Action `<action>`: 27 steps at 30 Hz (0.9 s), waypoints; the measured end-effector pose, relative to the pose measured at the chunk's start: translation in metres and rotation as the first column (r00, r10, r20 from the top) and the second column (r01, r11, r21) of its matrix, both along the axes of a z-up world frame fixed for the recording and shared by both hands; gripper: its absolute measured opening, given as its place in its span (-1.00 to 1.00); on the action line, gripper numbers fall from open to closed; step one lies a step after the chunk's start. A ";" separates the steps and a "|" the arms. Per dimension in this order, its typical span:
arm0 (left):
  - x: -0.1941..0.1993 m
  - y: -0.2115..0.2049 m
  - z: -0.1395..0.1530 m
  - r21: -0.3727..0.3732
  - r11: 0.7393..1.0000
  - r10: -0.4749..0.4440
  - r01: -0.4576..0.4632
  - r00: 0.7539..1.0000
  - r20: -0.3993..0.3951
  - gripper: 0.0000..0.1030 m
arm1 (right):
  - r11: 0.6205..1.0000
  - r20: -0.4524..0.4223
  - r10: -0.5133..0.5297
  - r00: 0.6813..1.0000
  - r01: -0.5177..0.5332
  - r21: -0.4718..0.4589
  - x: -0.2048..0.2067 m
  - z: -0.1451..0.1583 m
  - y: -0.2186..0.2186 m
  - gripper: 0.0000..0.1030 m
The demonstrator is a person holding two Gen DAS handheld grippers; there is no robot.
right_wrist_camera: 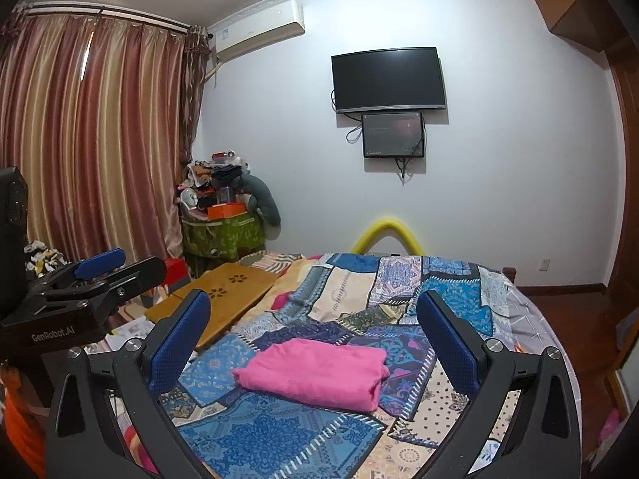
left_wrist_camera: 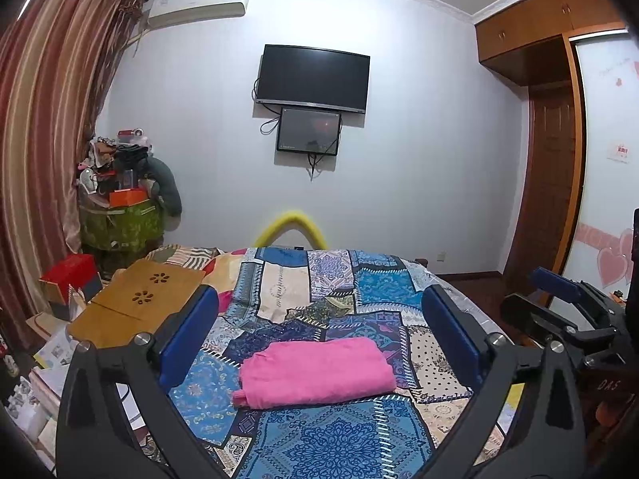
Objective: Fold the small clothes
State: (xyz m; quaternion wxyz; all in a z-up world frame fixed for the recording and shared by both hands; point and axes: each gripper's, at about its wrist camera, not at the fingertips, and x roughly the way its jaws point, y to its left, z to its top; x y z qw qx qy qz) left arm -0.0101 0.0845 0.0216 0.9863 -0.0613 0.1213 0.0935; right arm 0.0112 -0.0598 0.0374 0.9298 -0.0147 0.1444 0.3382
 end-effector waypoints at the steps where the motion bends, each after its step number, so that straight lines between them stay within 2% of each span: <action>1: 0.001 0.000 0.000 0.002 1.000 0.001 -0.001 1.000 -0.001 0.99 | 1.000 -0.001 0.000 1.000 0.000 0.000 0.000 -0.001 0.000 0.99; 27: 0.008 -0.001 -0.004 0.011 0.999 -0.033 0.034 0.999 -0.030 0.99 | 1.000 -0.018 -0.017 1.000 0.017 0.005 0.000 -0.002 -0.004 0.99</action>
